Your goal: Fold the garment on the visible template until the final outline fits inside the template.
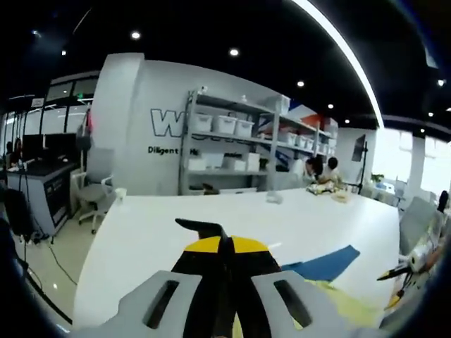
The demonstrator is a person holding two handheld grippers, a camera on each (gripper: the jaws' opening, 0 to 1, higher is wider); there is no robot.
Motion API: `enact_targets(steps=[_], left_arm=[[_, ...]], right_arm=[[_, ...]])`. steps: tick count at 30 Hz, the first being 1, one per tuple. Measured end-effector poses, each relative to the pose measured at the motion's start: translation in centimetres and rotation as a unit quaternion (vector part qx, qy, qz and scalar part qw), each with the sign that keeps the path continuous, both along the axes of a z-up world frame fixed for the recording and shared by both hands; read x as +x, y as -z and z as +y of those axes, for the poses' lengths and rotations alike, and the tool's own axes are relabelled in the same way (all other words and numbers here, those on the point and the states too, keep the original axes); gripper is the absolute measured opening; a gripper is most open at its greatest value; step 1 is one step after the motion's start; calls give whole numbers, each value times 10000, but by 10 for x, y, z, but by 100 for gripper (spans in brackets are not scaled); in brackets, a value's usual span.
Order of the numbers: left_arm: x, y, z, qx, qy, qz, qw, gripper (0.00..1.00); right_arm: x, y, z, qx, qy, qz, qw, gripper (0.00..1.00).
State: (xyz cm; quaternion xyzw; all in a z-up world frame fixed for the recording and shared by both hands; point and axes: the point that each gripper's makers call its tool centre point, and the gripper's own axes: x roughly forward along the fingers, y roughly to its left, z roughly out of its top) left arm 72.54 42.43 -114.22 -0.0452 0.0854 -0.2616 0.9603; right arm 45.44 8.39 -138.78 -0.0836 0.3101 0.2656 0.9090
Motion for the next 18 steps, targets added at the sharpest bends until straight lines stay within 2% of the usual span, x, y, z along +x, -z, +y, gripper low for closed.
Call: enact_targets(steps=[6, 13, 18], left_arm=[[4, -11, -39, -39, 329, -64, 9994, 1], [8, 2, -74, 59, 605, 82, 9981, 1], [9, 9, -99, 221, 829, 82, 9963, 1]], right_arm=[[-3, -2, -7, -11, 101, -10, 9999, 83], [-6, -2, -13, 1, 189, -2, 9998, 83], [-8, -3, -17, 14, 255, 4, 9997, 83]])
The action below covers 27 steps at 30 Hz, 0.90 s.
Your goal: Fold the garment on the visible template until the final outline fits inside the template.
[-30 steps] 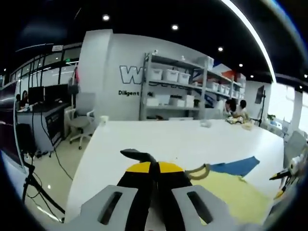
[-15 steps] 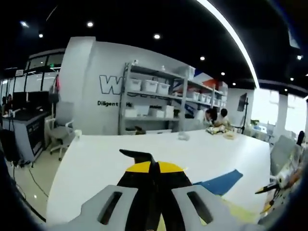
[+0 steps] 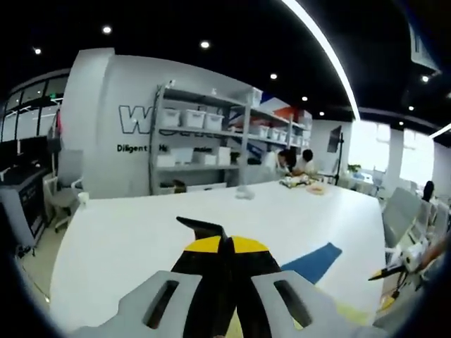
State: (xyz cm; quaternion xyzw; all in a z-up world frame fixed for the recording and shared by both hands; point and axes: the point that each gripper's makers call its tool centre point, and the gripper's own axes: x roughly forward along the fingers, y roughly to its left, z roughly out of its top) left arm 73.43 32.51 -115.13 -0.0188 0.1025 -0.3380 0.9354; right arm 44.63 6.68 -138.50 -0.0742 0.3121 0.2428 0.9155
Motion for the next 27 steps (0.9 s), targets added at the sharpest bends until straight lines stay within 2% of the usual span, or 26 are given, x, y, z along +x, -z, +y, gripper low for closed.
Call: enact_targets(steps=[3, 8, 15, 18, 27], left_arm=[[3, 7, -5, 34, 34, 75, 10000, 1], [1, 30, -17, 283, 180, 233, 9992, 1], [-2, 51, -35, 298, 311, 476, 9979, 1], [-5, 63, -45, 483, 447, 527, 9964, 1], [-5, 70, -70, 491, 622, 614, 9950, 1]], right_arm=[[0, -1, -3, 23, 57, -18, 10000, 83], [1, -3, -4, 46, 83, -56, 9999, 84], [3, -3, -5, 59, 98, -69, 9999, 84], [2, -2, -5, 67, 94, -74, 9999, 84], [2, -1, -10, 92, 118, -74, 9999, 84]])
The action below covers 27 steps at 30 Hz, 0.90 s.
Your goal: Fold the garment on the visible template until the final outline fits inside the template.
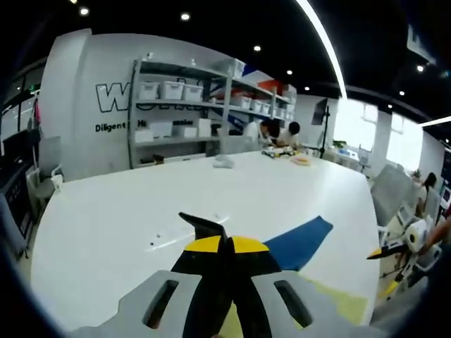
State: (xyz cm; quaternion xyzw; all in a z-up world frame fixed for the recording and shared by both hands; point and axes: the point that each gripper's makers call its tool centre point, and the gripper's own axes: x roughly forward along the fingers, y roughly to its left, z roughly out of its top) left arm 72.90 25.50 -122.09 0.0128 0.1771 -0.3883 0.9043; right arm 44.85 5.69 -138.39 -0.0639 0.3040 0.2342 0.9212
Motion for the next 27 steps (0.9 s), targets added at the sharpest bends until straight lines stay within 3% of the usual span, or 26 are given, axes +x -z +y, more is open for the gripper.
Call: enact_targets(steps=[15, 27], left_arm=[[-13, 43, -42, 443, 440, 231, 9978, 1], [-13, 69, -67, 550, 484, 437, 9964, 1]], right_arm=[[-1, 1, -10, 120, 201, -14, 9997, 84], [1, -1, -15, 165, 274, -35, 9995, 84]])
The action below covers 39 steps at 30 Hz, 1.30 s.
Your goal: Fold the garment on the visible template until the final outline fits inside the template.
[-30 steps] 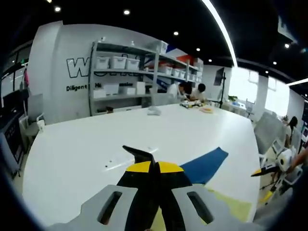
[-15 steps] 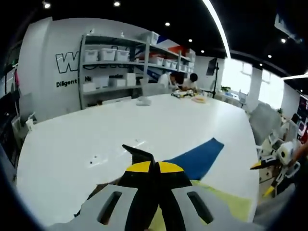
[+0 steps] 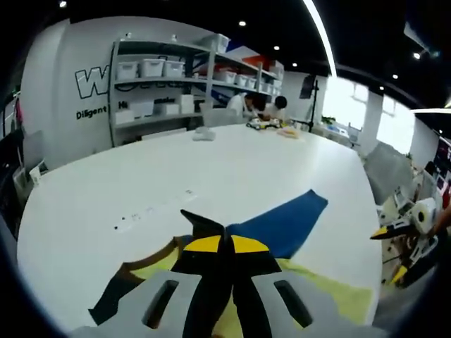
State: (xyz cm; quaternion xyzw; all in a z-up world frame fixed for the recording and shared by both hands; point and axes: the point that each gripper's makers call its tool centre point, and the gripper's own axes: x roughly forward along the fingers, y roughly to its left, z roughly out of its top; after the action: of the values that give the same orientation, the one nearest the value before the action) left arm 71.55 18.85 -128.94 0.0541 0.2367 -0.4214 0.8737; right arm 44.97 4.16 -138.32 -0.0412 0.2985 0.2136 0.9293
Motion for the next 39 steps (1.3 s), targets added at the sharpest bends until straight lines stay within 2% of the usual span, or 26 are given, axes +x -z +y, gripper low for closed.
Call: enact_targets(steps=[10, 14, 22, 29, 36, 39], left_arm=[[-9, 23, -24, 178, 218, 200, 9994, 1], [-10, 35, -35, 288, 329, 187, 9989, 1], [-13, 54, -47, 564, 510, 199, 9969, 1], [-17, 80, -55, 812, 596, 308, 9944, 1], [-14, 89, -62, 635, 358, 601, 9955, 1], [-15, 93, -65, 649, 367, 629, 9952, 1]], right_arm=[[0, 4, -8, 52, 78, 26, 10000, 84], [2, 4, -9, 92, 94, 25, 9999, 84], [3, 6, -13, 134, 106, 29, 9998, 84], [1, 11, -18, 167, 180, 87, 9997, 84], [0, 14, -23, 176, 241, 130, 9995, 84], [0, 15, -25, 182, 261, 143, 9994, 84]])
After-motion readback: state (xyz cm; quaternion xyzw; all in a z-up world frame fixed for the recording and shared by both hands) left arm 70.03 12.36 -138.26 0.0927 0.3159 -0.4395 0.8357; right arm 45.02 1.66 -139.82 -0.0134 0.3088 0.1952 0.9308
